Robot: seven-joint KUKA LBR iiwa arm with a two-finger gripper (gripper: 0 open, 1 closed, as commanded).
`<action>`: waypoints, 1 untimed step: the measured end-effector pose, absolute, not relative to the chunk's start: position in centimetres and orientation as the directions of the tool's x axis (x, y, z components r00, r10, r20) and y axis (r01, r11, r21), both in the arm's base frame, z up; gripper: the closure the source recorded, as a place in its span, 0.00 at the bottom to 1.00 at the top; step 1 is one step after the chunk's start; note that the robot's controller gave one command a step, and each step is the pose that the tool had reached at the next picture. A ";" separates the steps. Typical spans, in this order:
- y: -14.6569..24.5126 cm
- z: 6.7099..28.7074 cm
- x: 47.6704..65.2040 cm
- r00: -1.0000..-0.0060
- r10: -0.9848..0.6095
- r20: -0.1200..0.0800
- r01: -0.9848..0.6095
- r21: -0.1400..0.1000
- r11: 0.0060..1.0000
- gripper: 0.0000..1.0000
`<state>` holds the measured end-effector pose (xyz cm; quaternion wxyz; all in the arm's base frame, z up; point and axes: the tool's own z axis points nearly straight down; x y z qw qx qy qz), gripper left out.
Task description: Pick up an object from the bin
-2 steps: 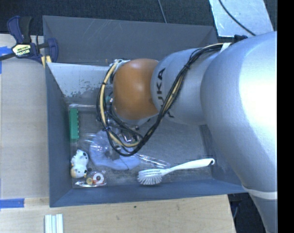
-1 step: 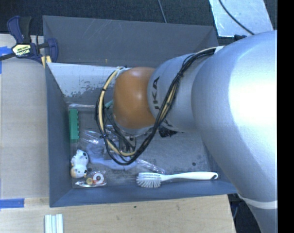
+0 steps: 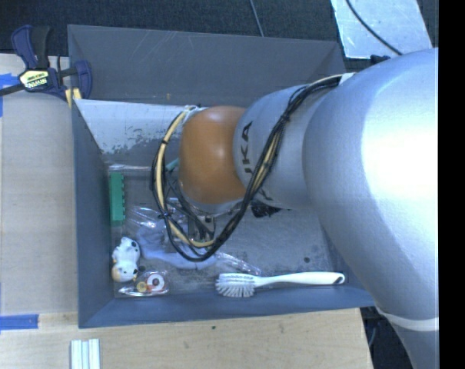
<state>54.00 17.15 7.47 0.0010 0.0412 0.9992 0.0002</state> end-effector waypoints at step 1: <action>17.1 7.5 54.0 -0.997 0.082 -0.003 0.082 0.000 0.997 1.00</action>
Offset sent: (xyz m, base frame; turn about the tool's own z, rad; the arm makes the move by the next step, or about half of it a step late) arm 0.0003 -0.0001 0.0561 0.0000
